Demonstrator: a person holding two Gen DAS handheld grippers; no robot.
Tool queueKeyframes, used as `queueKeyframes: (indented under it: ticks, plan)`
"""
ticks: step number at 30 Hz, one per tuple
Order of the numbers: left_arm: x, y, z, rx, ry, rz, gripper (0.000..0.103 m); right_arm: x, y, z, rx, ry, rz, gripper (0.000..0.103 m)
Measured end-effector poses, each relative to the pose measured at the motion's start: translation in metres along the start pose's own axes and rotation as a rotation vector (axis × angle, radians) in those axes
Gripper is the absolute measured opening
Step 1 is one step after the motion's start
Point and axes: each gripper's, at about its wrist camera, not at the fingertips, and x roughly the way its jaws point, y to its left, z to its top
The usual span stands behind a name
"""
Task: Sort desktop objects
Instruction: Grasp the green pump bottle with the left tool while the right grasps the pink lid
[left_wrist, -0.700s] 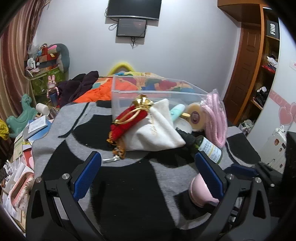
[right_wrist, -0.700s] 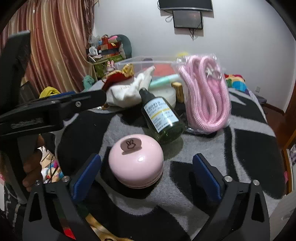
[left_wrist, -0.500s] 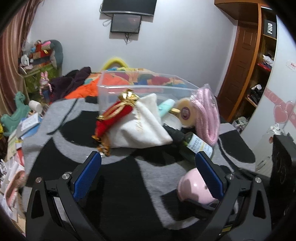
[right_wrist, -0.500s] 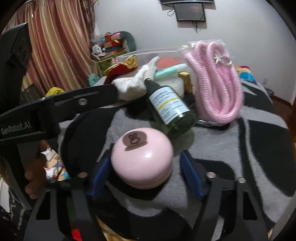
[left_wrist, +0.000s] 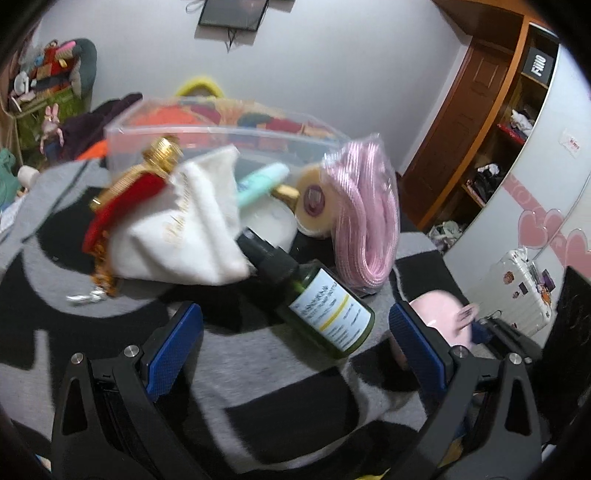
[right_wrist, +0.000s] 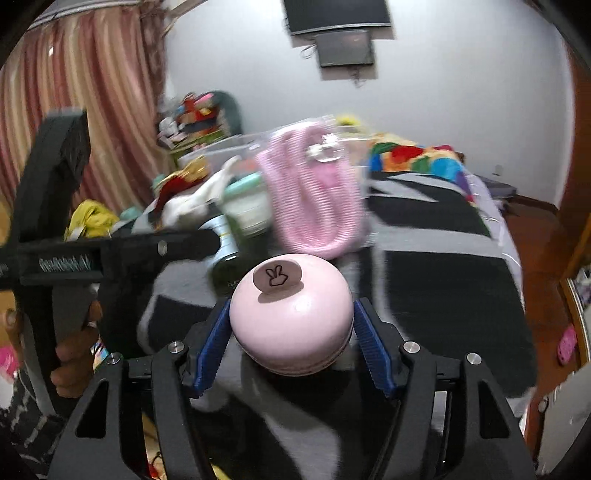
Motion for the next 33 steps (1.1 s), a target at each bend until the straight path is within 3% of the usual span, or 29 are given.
queueKeyframes:
  ticks: [2, 4, 6, 9, 14, 21, 33]
  plan:
    - [0.011, -0.001, -0.001, -0.015, 0.024, 0.013, 0.091, -0.007, -0.009, 0.001, 0.033, -0.019, -0.009, 0.062]
    - [0.015, -0.001, -0.001, -0.032, 0.030, 0.011, 0.088, -0.009, -0.010, 0.005, 0.043, -0.028, -0.008, 0.062]
    - [0.015, -0.004, 0.000, -0.025, 0.018, 0.036, 0.074, -0.010, -0.009, 0.007, 0.042, -0.037, -0.014, 0.062]
    - [0.020, -0.009, 0.002, -0.014, 0.024, 0.046, 0.063, -0.005, -0.013, 0.013, 0.044, -0.038, -0.011, 0.062]
    - [0.016, -0.016, -0.003, 0.024, -0.008, 0.099, 0.063, -0.004, -0.016, 0.011, 0.055, -0.041, -0.001, 0.062]
    - [-0.007, -0.029, -0.017, 0.083, -0.067, 0.111, 0.063, -0.007, -0.020, 0.017, 0.077, -0.056, 0.004, 0.062]
    - [-0.048, -0.027, -0.003, 0.114, -0.191, 0.141, 0.062, -0.016, -0.002, 0.056, 0.006, -0.101, 0.016, 0.062]
